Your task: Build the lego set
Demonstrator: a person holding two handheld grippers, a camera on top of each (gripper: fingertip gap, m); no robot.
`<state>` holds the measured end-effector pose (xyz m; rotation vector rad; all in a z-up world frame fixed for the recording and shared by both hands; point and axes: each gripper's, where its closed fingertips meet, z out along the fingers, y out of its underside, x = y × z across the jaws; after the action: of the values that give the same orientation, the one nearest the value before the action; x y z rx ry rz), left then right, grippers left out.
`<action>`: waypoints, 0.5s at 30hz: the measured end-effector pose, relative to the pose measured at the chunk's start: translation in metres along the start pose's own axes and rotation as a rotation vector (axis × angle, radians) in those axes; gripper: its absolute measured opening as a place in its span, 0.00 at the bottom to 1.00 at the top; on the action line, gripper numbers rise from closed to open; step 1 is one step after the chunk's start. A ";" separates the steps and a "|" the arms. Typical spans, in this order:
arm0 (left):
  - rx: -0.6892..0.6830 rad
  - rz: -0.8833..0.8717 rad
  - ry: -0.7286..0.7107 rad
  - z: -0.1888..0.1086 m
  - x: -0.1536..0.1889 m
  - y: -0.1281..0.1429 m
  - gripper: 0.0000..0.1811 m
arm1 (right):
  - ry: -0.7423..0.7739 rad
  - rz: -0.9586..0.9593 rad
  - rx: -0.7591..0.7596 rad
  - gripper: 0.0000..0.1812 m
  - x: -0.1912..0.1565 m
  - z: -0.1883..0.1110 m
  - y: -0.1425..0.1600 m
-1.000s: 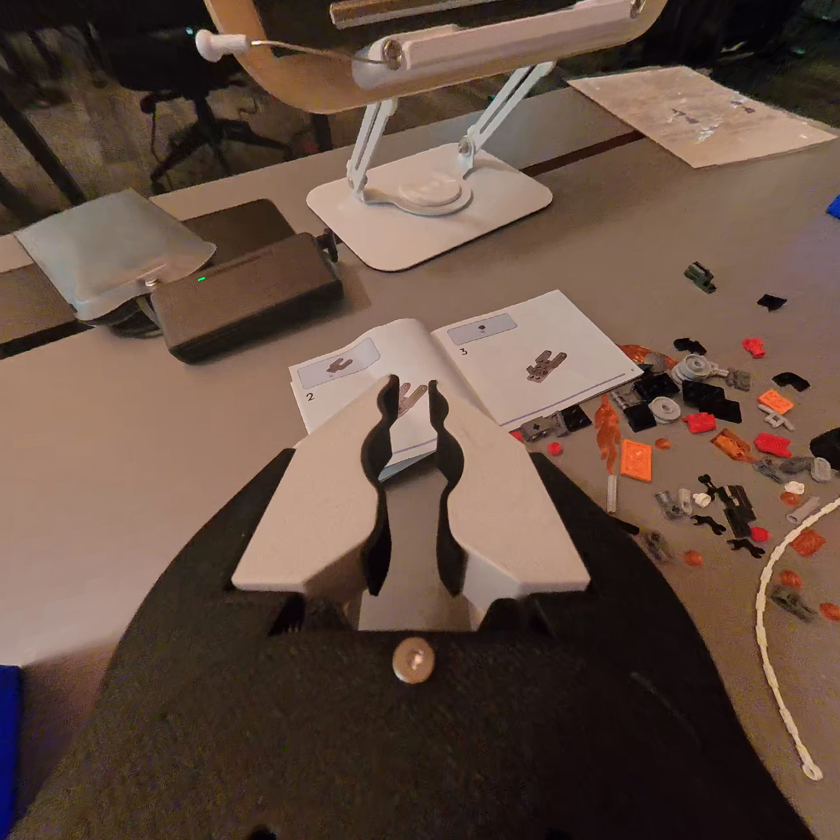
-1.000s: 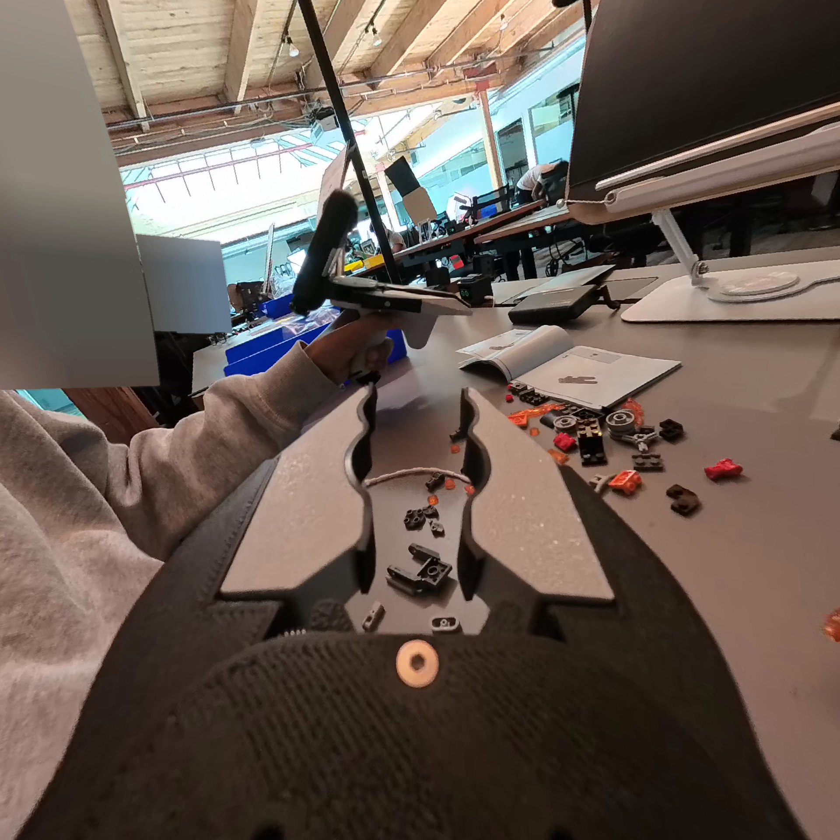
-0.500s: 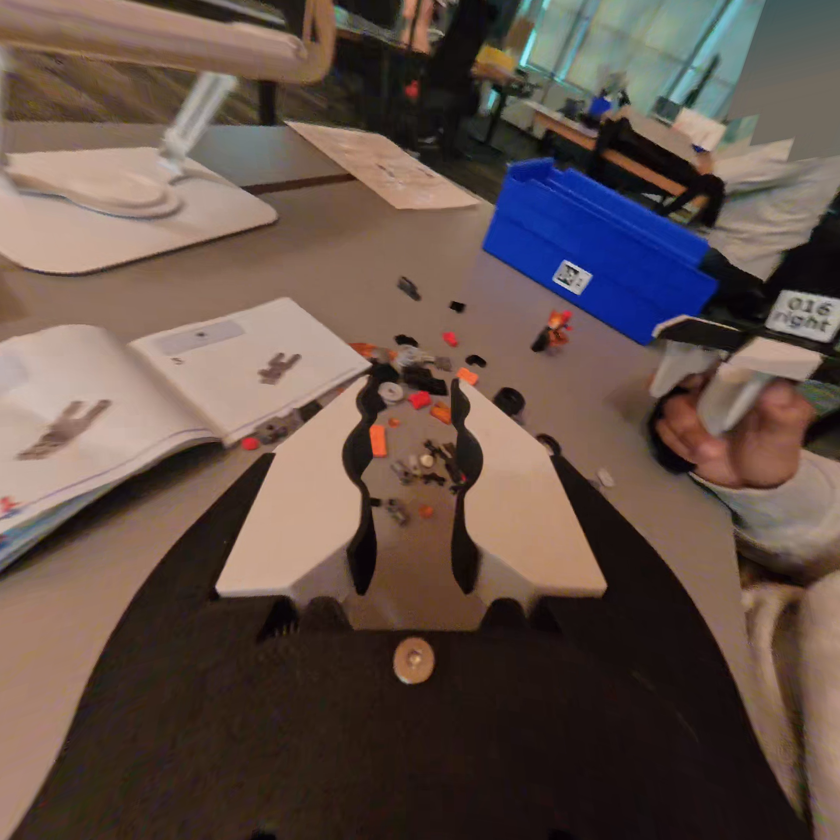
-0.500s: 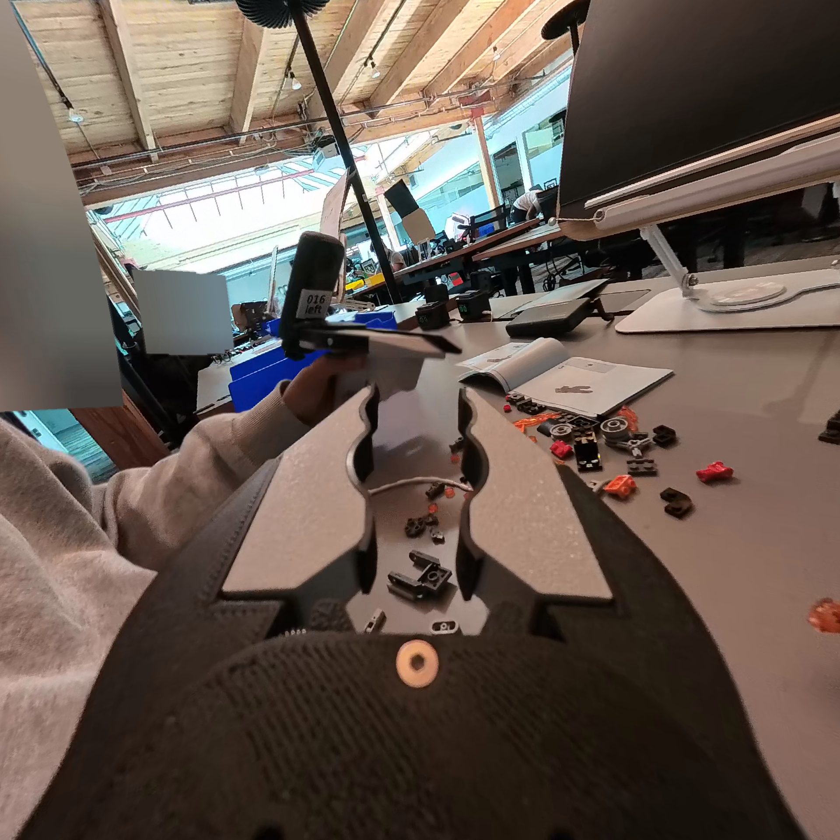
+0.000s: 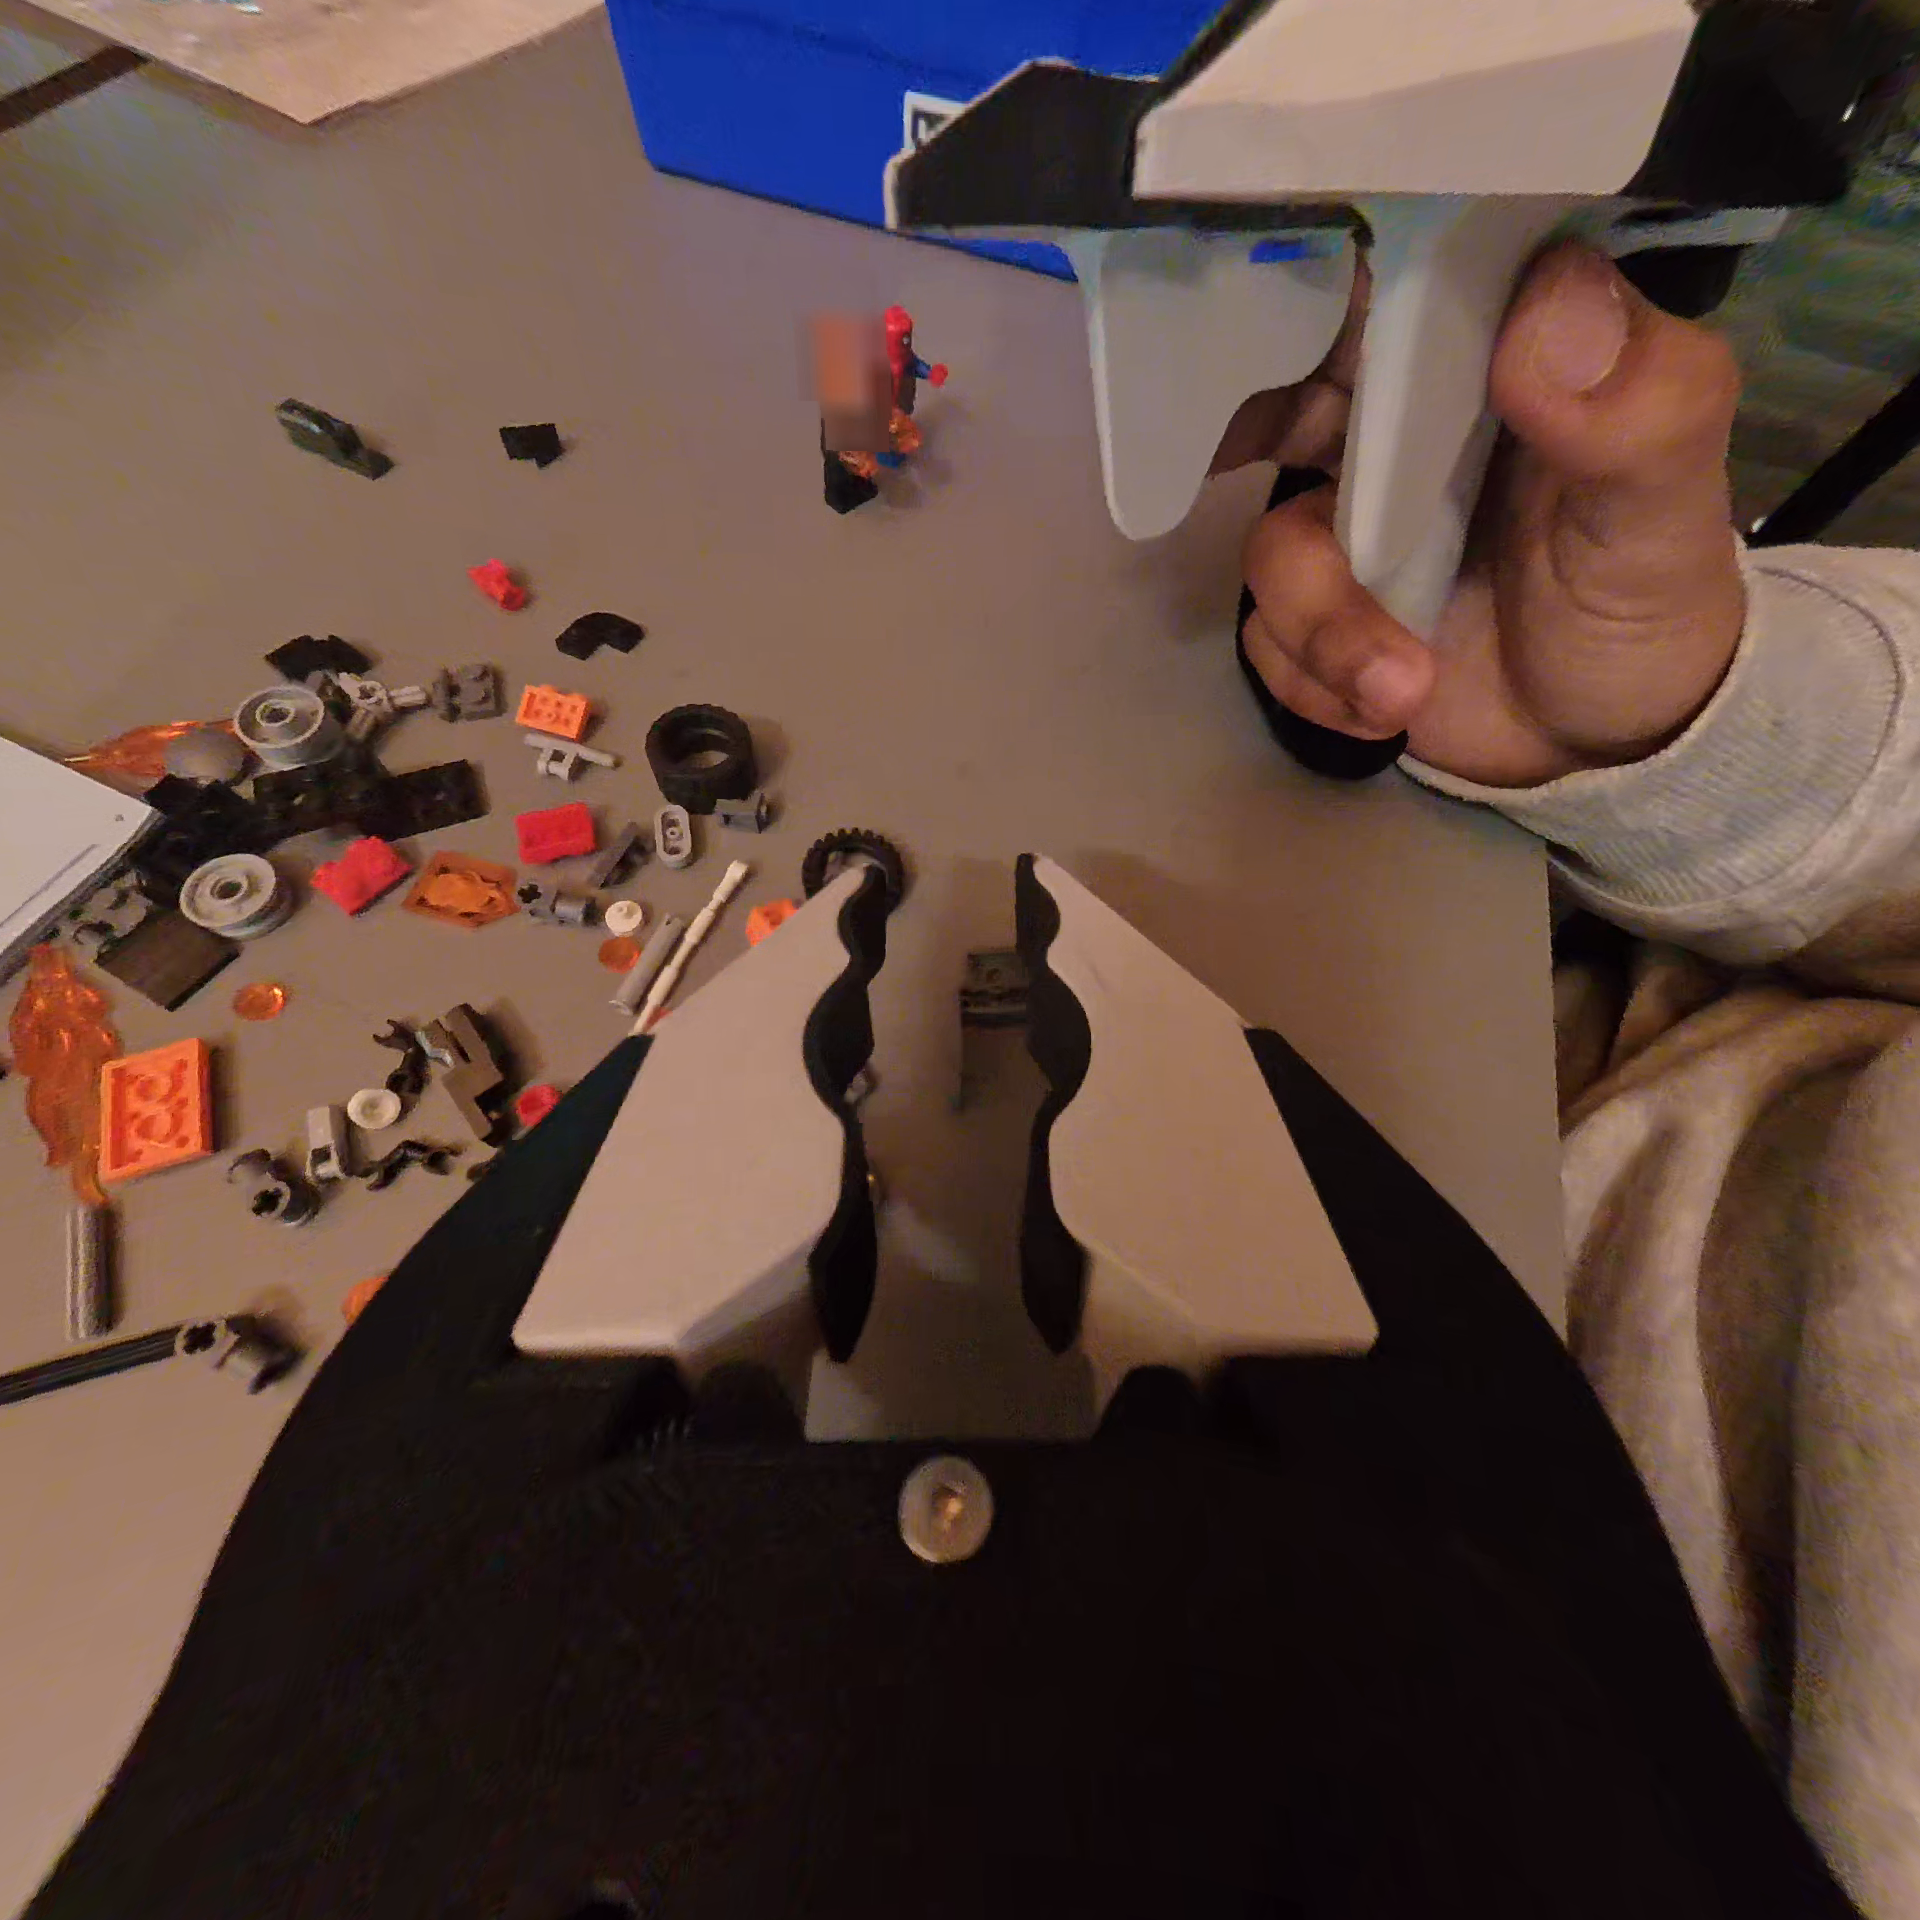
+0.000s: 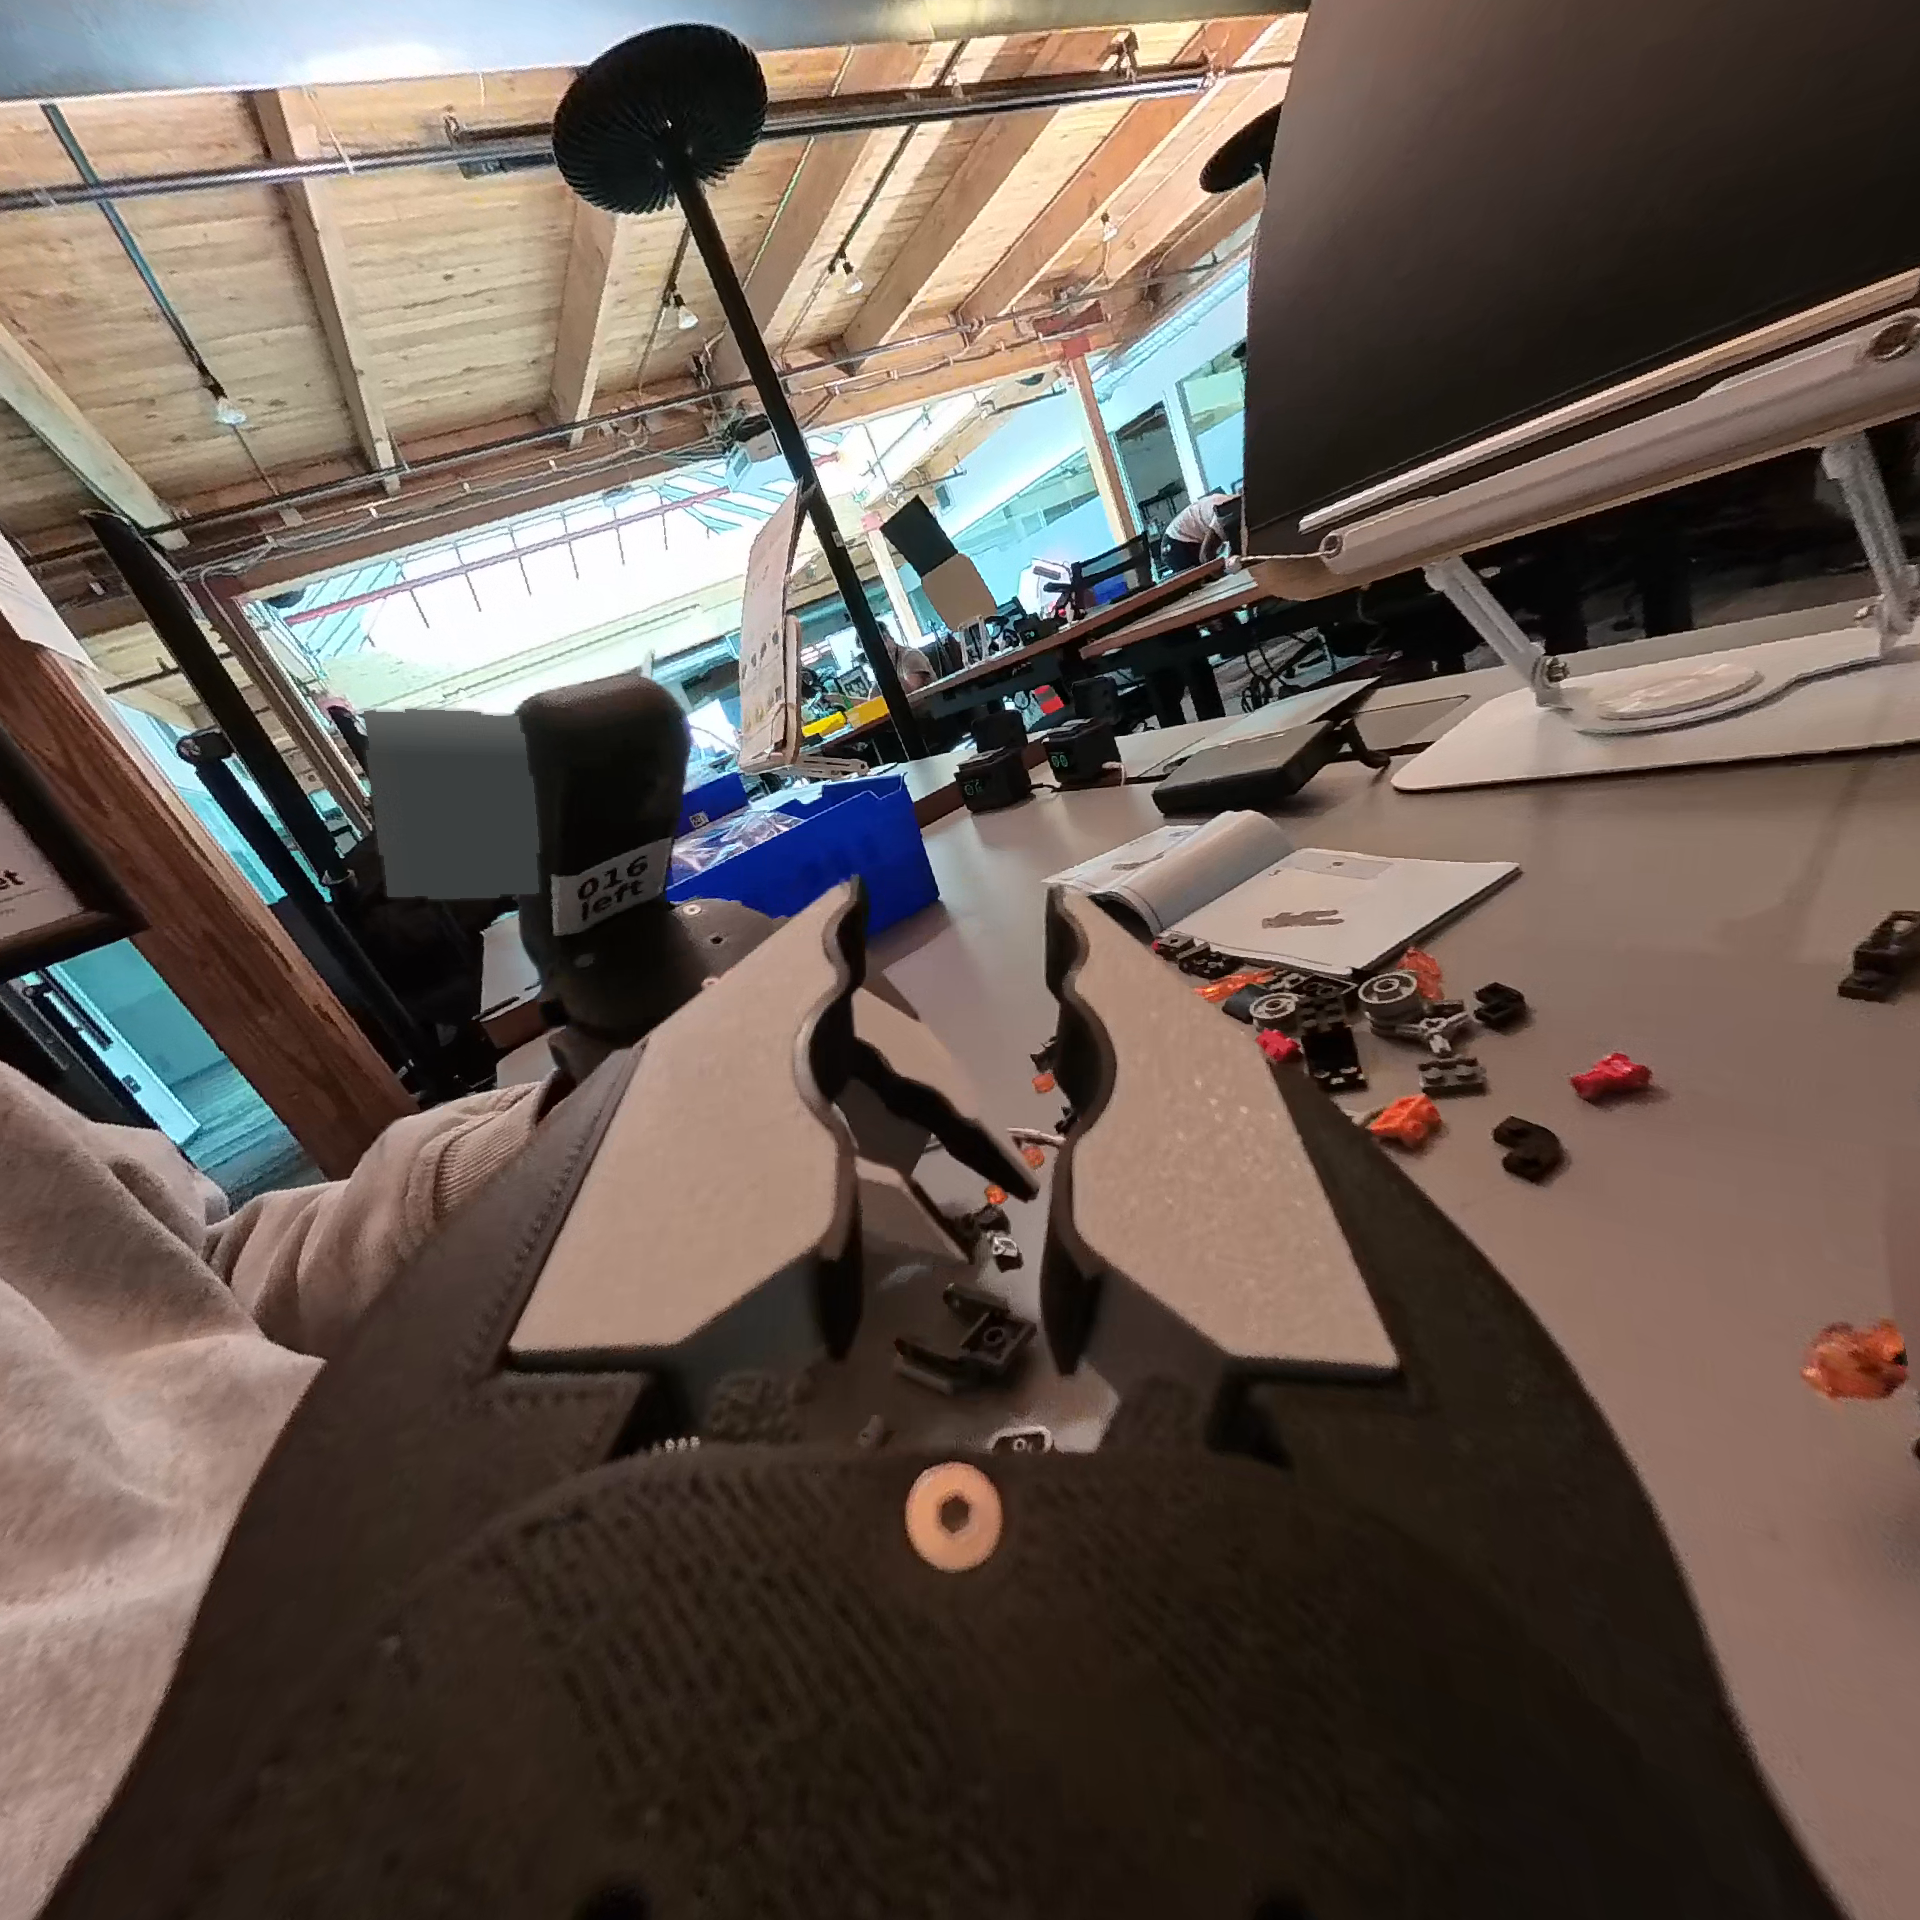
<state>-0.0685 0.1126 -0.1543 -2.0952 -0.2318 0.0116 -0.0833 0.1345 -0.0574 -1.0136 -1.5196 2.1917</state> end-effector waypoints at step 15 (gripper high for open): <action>-0.220 -0.087 0.031 0.009 0.002 0.035 0.15 | 0.001 0.015 -0.015 0.18 0.002 0.002 0.003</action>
<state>-0.0619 0.1031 -0.1890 -2.3000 -0.3177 -0.1030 -0.0857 0.1333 -0.0604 -1.0337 -1.5348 2.1929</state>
